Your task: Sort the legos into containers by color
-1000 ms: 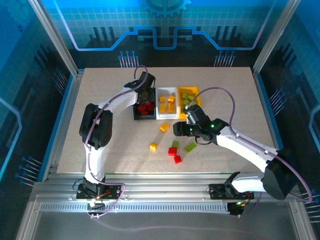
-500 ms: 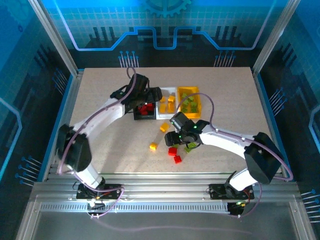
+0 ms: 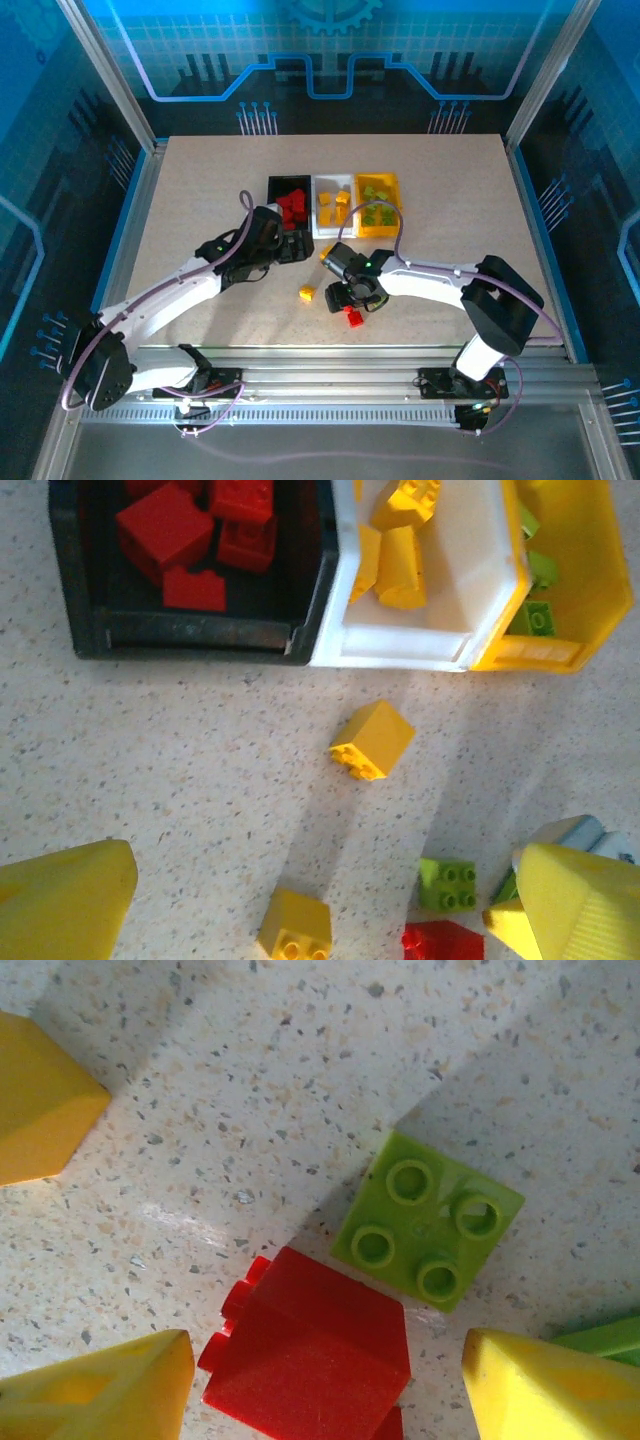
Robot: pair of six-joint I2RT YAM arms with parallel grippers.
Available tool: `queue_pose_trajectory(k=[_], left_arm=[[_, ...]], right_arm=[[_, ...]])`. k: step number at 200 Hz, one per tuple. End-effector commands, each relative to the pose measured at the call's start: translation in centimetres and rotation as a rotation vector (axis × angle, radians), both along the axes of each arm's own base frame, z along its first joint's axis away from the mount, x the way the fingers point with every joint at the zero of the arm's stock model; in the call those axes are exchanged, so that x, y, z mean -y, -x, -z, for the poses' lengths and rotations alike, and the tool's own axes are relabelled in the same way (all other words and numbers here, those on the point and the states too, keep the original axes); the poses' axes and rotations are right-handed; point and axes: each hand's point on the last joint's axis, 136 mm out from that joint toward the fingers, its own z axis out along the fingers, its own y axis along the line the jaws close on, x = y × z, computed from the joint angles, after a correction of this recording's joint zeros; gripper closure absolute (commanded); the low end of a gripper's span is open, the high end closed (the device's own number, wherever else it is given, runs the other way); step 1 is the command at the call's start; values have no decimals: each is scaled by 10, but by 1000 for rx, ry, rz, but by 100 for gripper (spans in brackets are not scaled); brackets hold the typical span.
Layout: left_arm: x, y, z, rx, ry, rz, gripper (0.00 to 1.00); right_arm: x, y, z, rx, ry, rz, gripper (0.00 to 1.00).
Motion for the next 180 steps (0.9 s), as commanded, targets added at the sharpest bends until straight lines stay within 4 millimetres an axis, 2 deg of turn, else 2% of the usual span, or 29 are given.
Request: queue_pose_trajectory(k=[1, 20, 50, 92, 114, 139, 157, 180], left_arm=[[-9, 6, 1, 1, -9, -34, 1], [-16, 11, 8, -8, -27, -47, 1], [-24, 15, 6, 6, -44, -62, 1], [-34, 18, 2, 21, -72, -80, 1], [-43, 20, 4, 25, -86, -103, 1], [-55, 26, 14, 9, -91, -136, 1], [-62, 33, 23, -10, -87, -156, 1], [-70, 42, 30, -21, -85, -177, 1]], right_arm=[[-3, 0, 0, -13, 29, 11, 30], [-6, 1, 3, -26, 33, 6, 36], [-7, 2, 6, -42, 40, 3, 45], [-11, -1, -7, -3, 17, -21, 59], [-17, -7, -27, 50, -30, -37, 63], [-28, -22, -60, 140, -82, -62, 63], [-40, -41, -86, 204, -116, -81, 63], [-57, -77, -111, 273, -174, -79, 63]])
